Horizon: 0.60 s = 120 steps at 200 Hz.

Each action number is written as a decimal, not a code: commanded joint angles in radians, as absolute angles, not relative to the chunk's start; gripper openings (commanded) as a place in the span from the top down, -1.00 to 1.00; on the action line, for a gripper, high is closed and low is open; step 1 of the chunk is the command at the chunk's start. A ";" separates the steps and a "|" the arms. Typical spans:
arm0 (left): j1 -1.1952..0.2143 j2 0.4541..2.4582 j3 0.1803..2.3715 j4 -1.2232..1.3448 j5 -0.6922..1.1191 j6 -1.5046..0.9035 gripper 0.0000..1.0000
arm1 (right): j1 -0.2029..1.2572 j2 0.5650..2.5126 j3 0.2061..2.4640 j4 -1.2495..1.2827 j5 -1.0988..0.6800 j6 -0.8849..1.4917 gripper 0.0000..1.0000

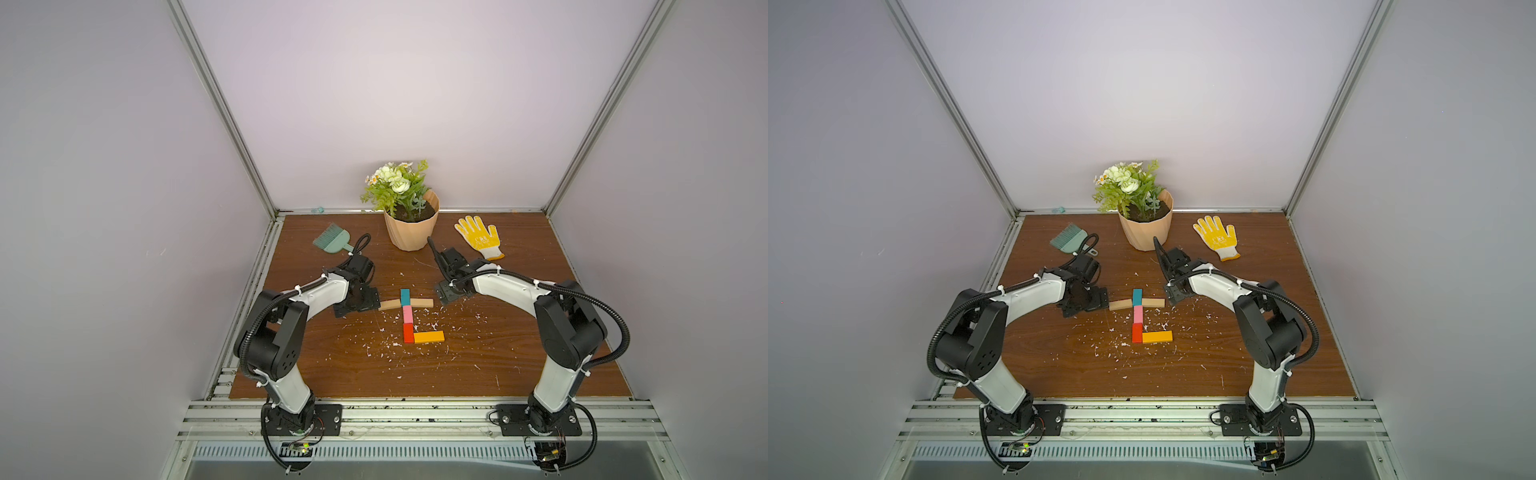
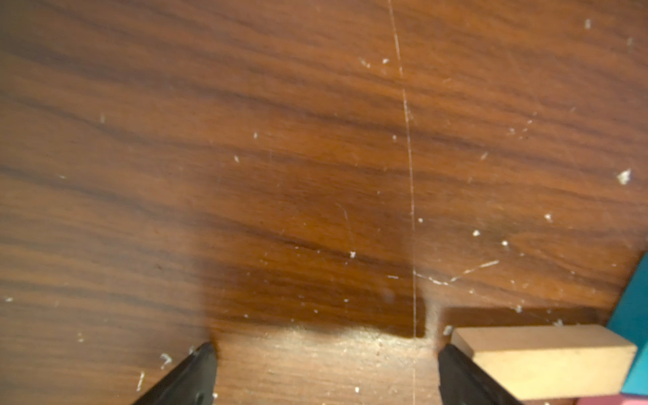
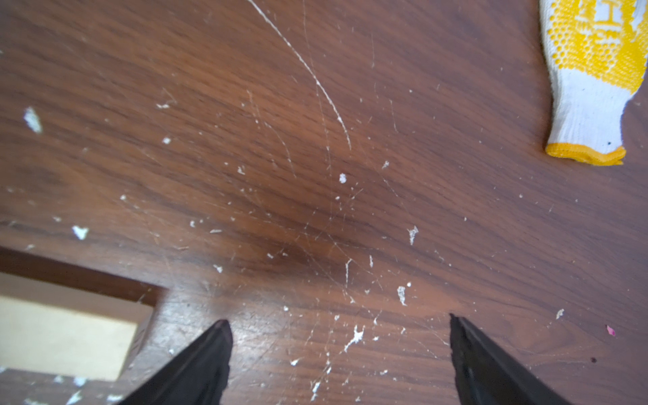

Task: Assemble the letter t with building blocks
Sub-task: Adjust the building block at the center of the board.

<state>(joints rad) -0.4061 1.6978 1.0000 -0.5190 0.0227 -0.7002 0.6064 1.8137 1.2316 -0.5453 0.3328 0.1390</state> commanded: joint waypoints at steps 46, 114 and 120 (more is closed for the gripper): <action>-0.420 1.727 1.037 -0.522 0.042 -0.718 -0.97 | 0.603 1.792 1.231 -0.566 0.347 0.153 -0.98; -0.420 1.746 1.062 -0.541 0.018 -0.719 -0.97 | 0.603 1.793 1.235 -0.571 0.336 0.152 -0.98; -0.420 1.745 1.062 -0.547 0.011 -0.722 -0.97 | 0.603 1.792 1.233 -0.571 0.335 0.155 -0.98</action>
